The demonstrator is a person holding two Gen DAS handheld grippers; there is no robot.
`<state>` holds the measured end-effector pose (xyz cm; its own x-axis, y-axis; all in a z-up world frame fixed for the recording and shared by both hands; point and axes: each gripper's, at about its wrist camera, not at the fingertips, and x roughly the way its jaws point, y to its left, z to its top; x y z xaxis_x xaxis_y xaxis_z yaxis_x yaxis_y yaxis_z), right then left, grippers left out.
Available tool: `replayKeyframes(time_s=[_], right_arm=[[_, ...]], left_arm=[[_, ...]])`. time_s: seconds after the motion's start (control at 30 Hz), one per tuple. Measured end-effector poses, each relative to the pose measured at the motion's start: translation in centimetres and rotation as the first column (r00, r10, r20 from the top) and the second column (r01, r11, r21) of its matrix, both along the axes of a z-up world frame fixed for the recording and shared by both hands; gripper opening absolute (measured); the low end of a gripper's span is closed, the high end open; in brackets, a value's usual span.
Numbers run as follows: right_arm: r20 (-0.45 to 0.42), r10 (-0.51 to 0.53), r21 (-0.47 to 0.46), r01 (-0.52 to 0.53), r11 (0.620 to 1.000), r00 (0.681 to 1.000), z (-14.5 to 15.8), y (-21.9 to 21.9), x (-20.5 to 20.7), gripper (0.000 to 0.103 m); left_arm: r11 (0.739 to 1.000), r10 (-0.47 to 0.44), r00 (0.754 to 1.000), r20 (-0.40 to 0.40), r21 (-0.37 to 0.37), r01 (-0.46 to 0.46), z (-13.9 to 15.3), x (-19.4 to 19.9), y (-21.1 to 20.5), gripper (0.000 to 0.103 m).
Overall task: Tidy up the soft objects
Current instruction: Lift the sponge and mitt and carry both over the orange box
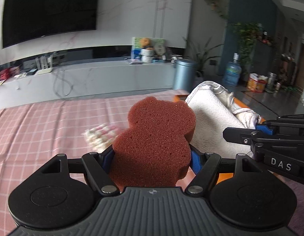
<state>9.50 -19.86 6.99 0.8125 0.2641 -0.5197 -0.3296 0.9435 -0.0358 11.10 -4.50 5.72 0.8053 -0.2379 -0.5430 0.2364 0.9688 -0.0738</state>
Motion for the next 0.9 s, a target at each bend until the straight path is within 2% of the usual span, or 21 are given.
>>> replayKeyframes(time_s=[0.2, 0.43, 0.6, 0.73, 0.9], right_arm=[[0.005, -0.095, -0.031, 0.095, 0.995, 0.995, 1.1, -5.6, 0.1, 0.013], [-0.001, -0.162, -0.114, 0.161, 0.980, 0.987, 0.6, -10.3, 0.7, 0.013], [-0.010, -0.183, -0.158, 0.179, 0.971, 0.983, -0.1, -11.9, 1.5, 0.013], [-0.010, -0.192, -0.153, 0.188, 0.970, 0.981, -0.1, -12.7, 2.0, 0.013], [-0.007, -0.194, -0.168, 0.190, 0.967, 0.981, -0.2, -13.0, 2.6, 0.013]], left_arm=[[0.991, -0.136, 0.991, -0.007, 0.002, 0.136, 0.1, 1.8, -5.1, 0.084], [0.968, -0.239, 0.971, -0.015, 0.075, 0.240, -0.5, 3.6, -9.6, 0.084], [0.950, -0.283, 0.959, -0.022, 0.128, 0.283, -0.9, 4.6, -11.8, 0.084], [0.939, -0.305, 0.952, -0.033, 0.153, 0.307, -1.1, 5.2, -12.8, 0.084], [0.935, -0.311, 0.950, -0.034, 0.171, 0.312, -1.1, 6.0, -13.4, 0.084]])
